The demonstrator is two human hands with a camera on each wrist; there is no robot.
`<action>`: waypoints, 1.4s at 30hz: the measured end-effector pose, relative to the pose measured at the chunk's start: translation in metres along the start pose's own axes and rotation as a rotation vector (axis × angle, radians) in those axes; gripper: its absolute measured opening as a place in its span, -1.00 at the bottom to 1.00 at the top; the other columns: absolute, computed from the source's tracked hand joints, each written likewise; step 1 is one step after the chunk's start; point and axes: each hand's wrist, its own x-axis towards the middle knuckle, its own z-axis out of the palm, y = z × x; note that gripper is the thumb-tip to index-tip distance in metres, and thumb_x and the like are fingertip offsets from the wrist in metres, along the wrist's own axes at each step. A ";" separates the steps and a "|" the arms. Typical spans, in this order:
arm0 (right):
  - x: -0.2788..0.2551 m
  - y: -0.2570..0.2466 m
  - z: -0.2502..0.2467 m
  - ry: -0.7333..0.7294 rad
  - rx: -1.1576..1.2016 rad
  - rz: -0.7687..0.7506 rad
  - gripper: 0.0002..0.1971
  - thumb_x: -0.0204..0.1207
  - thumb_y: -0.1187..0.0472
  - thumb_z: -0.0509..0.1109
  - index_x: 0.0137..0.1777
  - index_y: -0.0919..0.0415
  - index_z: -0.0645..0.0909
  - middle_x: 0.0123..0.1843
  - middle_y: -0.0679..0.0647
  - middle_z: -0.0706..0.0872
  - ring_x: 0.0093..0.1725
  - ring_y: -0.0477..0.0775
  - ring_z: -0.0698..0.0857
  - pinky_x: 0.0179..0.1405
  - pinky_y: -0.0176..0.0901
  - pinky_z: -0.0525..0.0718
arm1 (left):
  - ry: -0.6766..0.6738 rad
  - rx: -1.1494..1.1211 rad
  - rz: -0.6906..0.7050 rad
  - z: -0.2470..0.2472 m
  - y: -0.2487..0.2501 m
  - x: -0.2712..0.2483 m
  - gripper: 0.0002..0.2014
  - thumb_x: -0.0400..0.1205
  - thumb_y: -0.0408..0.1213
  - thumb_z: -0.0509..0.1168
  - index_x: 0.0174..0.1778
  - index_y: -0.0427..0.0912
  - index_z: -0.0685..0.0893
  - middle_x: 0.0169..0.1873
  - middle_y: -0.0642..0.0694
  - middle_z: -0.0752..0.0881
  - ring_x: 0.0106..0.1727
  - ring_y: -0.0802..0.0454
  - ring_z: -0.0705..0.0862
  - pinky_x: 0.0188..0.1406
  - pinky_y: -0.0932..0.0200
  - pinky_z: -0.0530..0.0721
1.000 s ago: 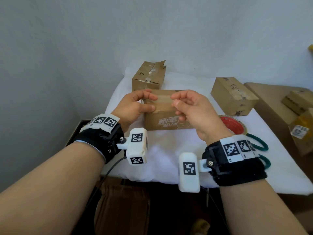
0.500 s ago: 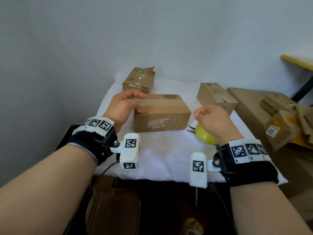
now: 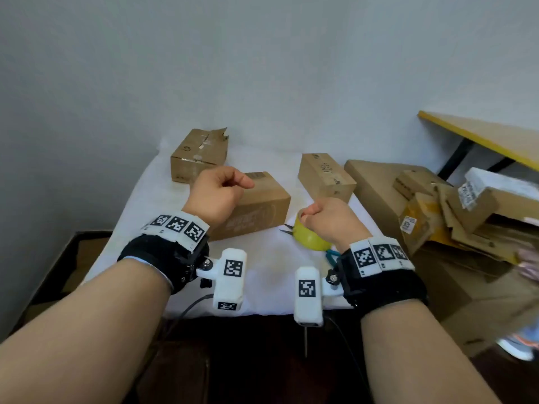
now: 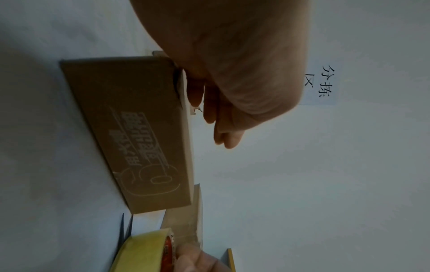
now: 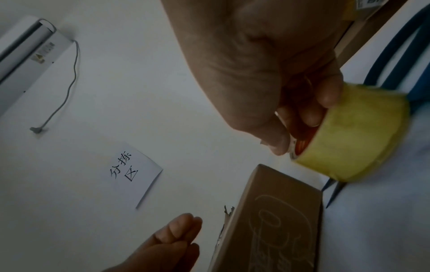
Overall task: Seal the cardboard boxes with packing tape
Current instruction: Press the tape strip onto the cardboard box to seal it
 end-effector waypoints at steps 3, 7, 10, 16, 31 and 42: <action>-0.003 0.011 -0.009 -0.018 -0.145 0.007 -0.73 0.55 0.16 0.52 0.07 0.40 0.76 0.09 0.34 0.76 0.14 0.31 0.73 0.19 0.14 0.72 | 0.003 0.032 -0.024 0.005 0.000 0.001 -0.74 0.55 -0.49 0.31 -0.15 -0.03 0.81 -0.05 -0.08 0.82 0.08 -0.09 0.74 0.21 -0.03 0.68; -0.006 0.020 -0.012 -0.085 -0.342 0.053 -0.53 0.39 0.01 0.61 0.25 0.20 0.70 0.24 0.18 0.70 0.28 0.26 0.65 0.32 0.12 0.67 | -0.034 0.059 -0.033 0.009 -0.001 -0.002 -0.79 0.55 -0.44 0.37 -0.12 -0.01 0.80 -0.09 -0.01 0.82 0.04 -0.03 0.76 0.20 -0.03 0.73; -0.008 0.021 -0.006 -0.054 -0.496 0.047 -0.51 0.50 -0.04 0.54 0.37 0.16 0.65 0.35 0.18 0.60 0.42 0.31 0.46 0.37 0.09 0.54 | -0.055 0.151 0.004 0.009 0.000 -0.006 -0.77 0.57 -0.46 0.36 -0.05 -0.01 0.77 -0.15 0.08 0.75 -0.07 0.07 0.71 0.09 0.09 0.71; -0.014 0.018 -0.001 0.052 -0.561 0.014 -0.78 0.61 0.23 0.31 0.19 0.19 0.67 0.20 0.16 0.68 0.37 0.30 0.43 0.18 0.05 0.37 | -0.046 0.598 -0.023 0.001 0.002 -0.006 -0.60 0.52 -0.40 0.33 0.26 0.02 0.64 0.19 -0.02 0.65 0.15 -0.06 0.66 0.21 0.01 0.67; -0.013 0.002 -0.017 0.253 -0.270 -0.045 -0.68 0.66 0.17 0.37 0.38 -0.03 0.71 0.29 0.20 0.72 0.39 0.35 0.42 0.32 0.08 0.40 | -0.070 0.500 0.075 -0.003 -0.003 -0.004 -0.65 0.59 -0.38 0.38 0.26 0.02 0.62 0.15 0.01 0.63 0.01 0.08 0.65 0.09 0.10 0.67; -0.021 -0.022 -0.007 0.012 0.445 -0.495 -0.79 0.58 0.38 0.50 -0.04 0.01 0.77 -0.13 0.06 0.82 -0.13 0.10 0.75 0.06 -0.10 0.70 | -0.199 -0.203 0.026 0.003 0.013 -0.009 -0.22 0.34 -0.11 0.60 0.50 0.10 0.47 0.30 -0.06 0.63 0.19 -0.05 0.73 0.16 0.01 0.75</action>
